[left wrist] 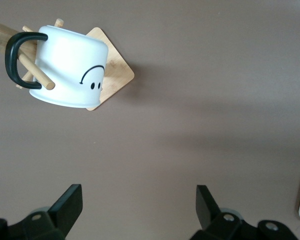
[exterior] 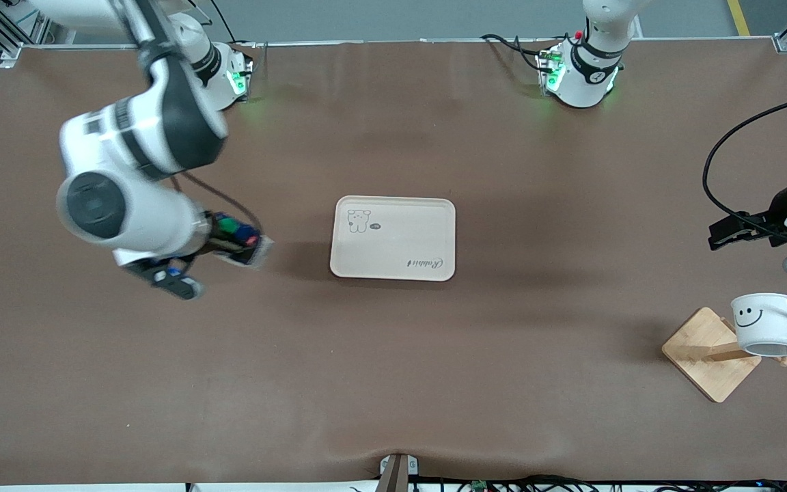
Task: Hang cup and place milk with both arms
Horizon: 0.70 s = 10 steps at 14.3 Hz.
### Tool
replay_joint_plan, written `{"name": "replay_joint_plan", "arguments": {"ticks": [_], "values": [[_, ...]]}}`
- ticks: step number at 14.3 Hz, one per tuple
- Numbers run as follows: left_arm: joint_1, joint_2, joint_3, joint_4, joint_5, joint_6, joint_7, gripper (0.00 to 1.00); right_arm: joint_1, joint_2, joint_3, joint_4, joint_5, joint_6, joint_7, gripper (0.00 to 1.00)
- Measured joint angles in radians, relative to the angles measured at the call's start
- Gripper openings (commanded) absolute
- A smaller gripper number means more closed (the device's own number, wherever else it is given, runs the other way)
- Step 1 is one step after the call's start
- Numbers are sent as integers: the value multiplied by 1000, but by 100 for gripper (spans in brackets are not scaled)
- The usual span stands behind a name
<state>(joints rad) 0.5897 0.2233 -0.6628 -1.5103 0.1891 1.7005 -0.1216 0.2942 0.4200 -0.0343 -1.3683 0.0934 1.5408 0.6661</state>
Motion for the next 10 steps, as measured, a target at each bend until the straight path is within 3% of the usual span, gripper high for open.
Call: {"name": "replay_joint_plan", "arguments": {"ticks": [5,10], "values": [[4,-2,-3,47,0,0,-1,100,-225,-4,-3,-35,-57,28,-415,0],[3,-19,-20,49,-20,-36,-1,100,-435,-123,-4,-345,-61,333,-610,0]]}}
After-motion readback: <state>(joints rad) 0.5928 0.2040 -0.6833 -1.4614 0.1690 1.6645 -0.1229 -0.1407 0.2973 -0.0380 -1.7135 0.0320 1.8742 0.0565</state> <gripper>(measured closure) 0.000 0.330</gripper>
